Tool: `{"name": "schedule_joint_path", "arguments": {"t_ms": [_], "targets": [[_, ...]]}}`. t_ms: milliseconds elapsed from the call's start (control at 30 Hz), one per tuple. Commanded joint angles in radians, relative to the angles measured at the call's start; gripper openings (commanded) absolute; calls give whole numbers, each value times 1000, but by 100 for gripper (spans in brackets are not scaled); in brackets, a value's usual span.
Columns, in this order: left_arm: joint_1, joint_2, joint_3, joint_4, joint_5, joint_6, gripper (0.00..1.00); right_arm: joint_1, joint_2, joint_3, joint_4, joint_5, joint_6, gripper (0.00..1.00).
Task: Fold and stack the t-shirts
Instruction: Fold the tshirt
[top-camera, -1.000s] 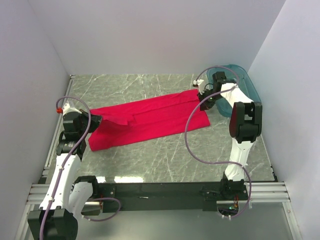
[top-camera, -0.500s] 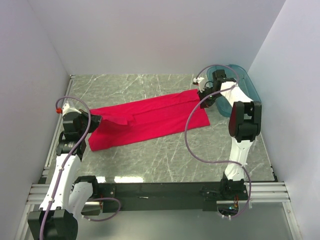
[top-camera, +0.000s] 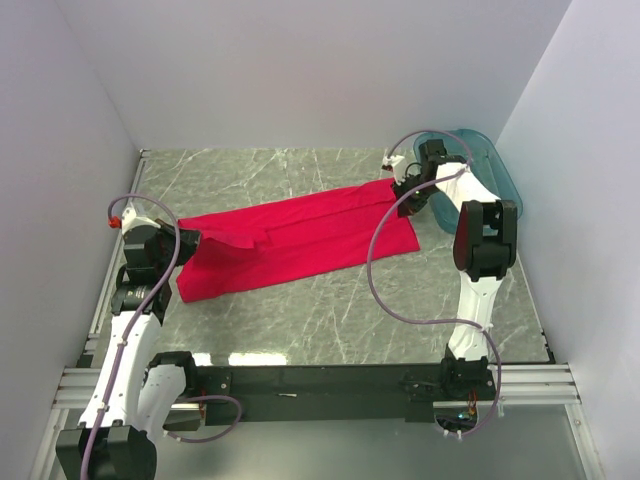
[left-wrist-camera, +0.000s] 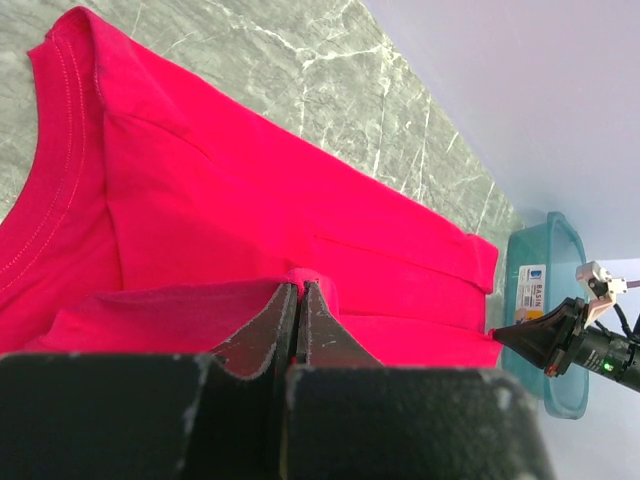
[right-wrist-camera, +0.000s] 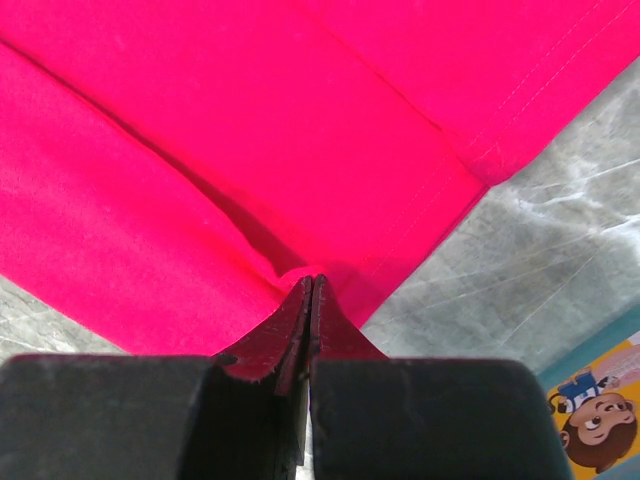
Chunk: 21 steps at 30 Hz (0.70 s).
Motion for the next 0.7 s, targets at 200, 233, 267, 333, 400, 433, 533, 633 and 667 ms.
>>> {"name": "schedule_joint_path", "arguments": {"t_ms": [200,233,267,333,400,433,533,633,667], "targets": [[12,10,29,32,-20,30,1,12,10,79,9,13,27,0],[11,11,29,32,-20,31,1,12,10,81,8,13,29,0],[11,11,29,33,-19,31,1,12,13,81,9,15,29,0],[12,14,30,35,-19,36,1,13,15,82,8,18,27,0],[14,22,33,35,-19,37,1,13,15,78,8,21,27,0],[15,23,35,36,-19,39,1,13,15,76,9,24,26,0],[15,31,41,42,-17,41,1,13,10,67,14,30,24,0],[17,40,46,47,-14,44,1,12,12,67,14,33,26,0],[17,43,47,47,-14,44,1,12,13,67,14,33,27,0]]}}
